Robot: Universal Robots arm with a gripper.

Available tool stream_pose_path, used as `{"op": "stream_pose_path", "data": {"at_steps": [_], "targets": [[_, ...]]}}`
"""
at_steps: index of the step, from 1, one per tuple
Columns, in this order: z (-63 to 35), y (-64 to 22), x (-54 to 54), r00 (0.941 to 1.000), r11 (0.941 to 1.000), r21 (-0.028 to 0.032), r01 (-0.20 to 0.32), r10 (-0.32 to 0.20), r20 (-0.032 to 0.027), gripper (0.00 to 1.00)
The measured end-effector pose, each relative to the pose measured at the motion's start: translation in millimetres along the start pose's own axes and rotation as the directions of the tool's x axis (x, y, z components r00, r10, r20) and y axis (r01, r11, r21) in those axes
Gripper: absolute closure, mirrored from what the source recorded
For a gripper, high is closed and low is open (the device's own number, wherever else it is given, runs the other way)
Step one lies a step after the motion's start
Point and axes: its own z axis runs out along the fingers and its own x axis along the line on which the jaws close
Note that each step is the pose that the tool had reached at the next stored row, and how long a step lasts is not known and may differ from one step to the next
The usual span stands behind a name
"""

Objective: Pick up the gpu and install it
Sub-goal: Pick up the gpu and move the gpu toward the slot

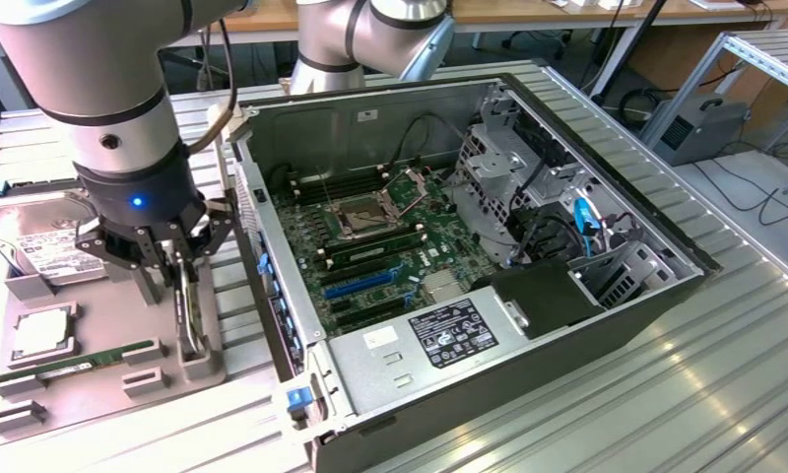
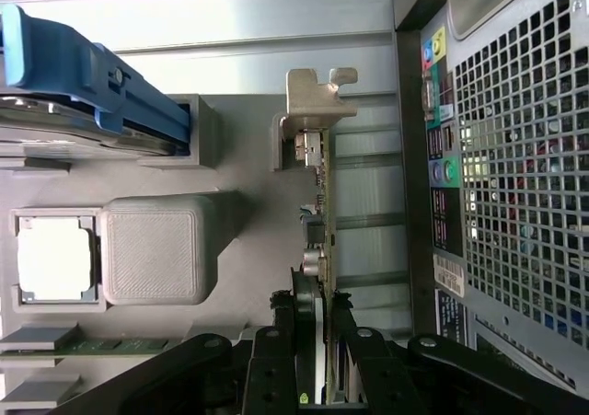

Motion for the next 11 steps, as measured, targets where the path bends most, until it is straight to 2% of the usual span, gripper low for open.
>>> {"op": "stream_pose_path", "data": {"at_steps": [11], "targets": [[-4.7,0.1,-0.1,1.0000,1.0000,-0.0001,0.000,0.000,0.0001,0.73]]}}
